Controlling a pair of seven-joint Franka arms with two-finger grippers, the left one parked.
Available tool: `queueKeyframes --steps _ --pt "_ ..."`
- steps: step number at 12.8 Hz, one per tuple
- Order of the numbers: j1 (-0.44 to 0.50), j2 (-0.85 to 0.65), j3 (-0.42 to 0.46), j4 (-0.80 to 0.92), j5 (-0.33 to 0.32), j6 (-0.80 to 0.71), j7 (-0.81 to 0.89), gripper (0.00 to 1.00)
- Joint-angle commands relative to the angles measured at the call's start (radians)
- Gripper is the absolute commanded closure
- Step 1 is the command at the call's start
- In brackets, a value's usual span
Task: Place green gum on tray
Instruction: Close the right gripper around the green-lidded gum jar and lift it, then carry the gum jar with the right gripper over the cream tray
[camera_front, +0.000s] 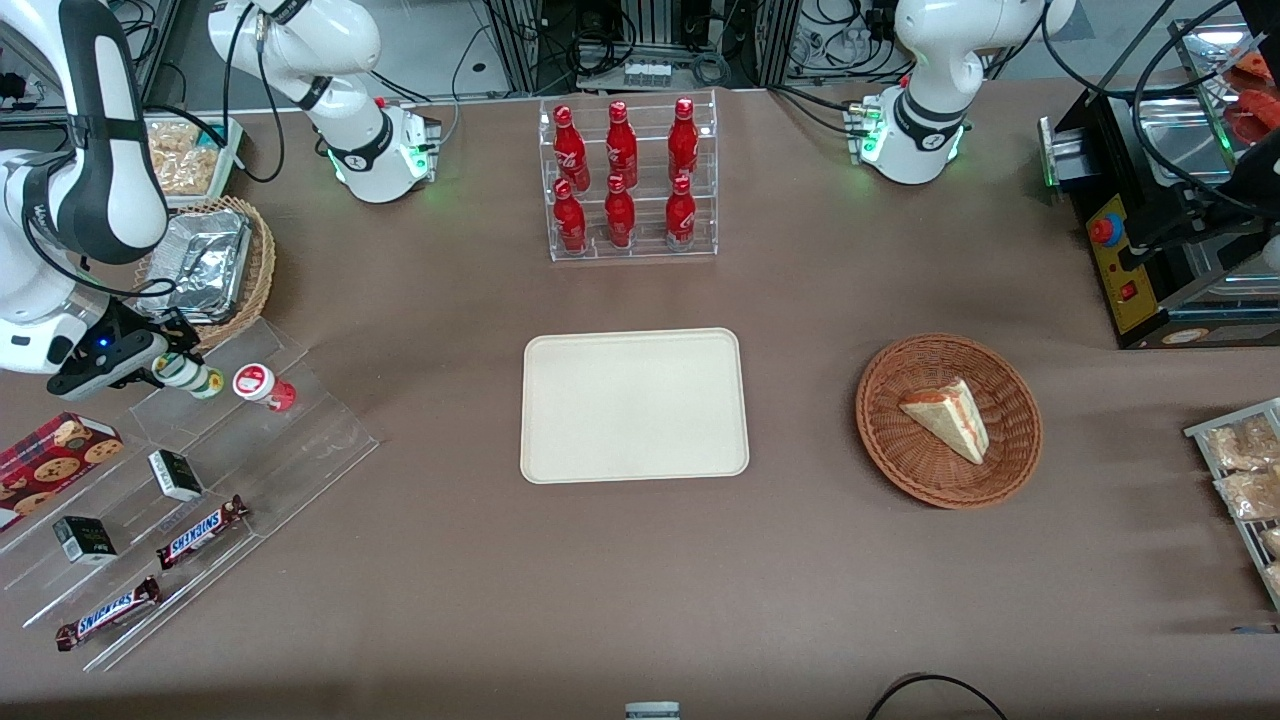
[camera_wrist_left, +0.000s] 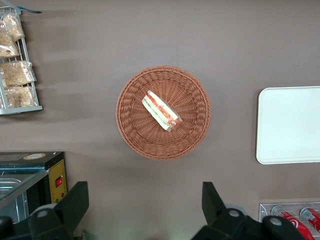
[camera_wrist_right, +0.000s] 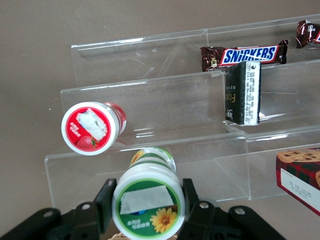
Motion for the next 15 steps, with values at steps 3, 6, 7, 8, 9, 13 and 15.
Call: queueKeyframes --steps 3,6,7,8,9,13,15 --pt "0.01 0.005 0.002 0.07 0.015 -0.07 -0.007 1.0" --pt "0.025 0.003 0.003 0.202 0.024 -0.27 0.007 1.0" --pt "0.044 0.003 0.004 0.233 0.026 -0.32 0.025 1.0" --pt "0.07 0.003 0.003 0.263 0.026 -0.357 0.067 1.0" --pt "0.103 0.003 0.003 0.293 0.026 -0.394 0.12 1.0" --pt "0.296 0.01 0.003 0.406 0.026 -0.508 0.373 1.0" --pt "0.394 0.01 0.003 0.425 0.026 -0.523 0.52 1.0"
